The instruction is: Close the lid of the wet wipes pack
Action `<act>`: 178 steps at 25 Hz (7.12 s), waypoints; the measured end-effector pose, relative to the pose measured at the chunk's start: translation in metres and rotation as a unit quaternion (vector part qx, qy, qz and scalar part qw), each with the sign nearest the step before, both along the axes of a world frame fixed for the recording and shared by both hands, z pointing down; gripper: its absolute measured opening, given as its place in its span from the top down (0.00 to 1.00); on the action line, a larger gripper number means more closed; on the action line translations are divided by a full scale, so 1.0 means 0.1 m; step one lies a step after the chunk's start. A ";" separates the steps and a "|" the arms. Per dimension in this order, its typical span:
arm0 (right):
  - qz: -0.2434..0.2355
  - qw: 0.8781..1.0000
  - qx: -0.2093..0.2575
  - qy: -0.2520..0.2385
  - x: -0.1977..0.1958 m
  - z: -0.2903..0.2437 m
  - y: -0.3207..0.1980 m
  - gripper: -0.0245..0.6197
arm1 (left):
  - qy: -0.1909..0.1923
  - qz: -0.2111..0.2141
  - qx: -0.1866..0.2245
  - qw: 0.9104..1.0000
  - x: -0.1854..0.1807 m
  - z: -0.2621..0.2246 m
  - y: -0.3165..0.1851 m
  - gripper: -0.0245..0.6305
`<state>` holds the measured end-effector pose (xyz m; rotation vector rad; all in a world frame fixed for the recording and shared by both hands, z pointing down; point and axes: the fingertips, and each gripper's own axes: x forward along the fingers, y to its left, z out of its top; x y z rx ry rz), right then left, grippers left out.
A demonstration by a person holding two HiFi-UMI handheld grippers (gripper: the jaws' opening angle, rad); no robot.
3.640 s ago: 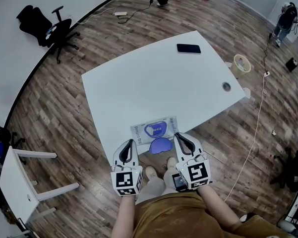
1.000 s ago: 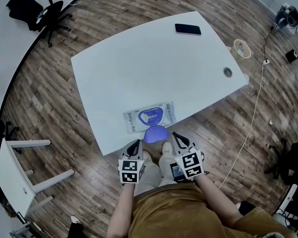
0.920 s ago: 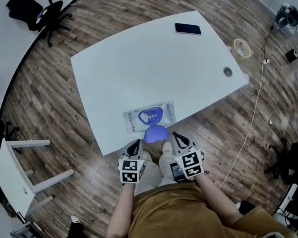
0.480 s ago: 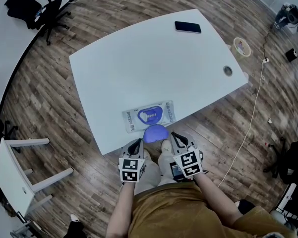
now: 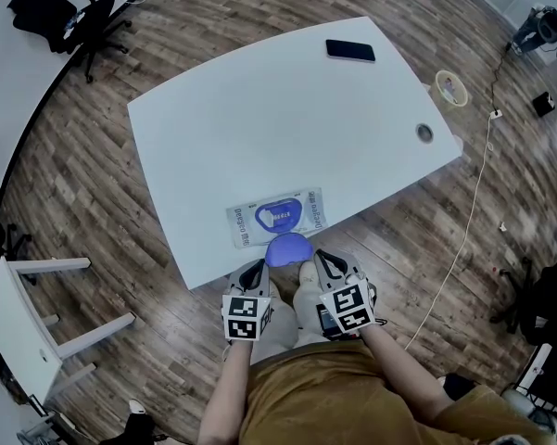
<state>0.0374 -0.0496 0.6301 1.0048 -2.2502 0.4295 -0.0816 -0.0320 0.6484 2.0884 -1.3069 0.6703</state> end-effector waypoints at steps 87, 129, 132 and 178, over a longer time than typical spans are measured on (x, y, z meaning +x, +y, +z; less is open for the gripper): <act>-0.037 0.999 0.006 0.008 -0.48 -0.02 -0.92 0.95 | 0.016 -0.005 0.029 0.999 -0.09 -0.19 -0.92 0.97; -0.040 0.998 -0.040 0.028 -0.49 0.06 -1.01 0.95 | -0.001 0.003 -0.006 1.000 -0.10 -0.10 -1.03 0.97; -0.034 0.999 -0.032 0.023 -0.46 0.01 -1.00 0.95 | -0.003 -0.003 -0.001 1.000 -0.11 -0.13 -0.99 0.97; 0.026 0.985 0.147 -0.085 -0.27 -1.48 -0.80 0.95 | -0.033 -0.067 0.169 0.983 -0.39 -1.49 -0.74 0.97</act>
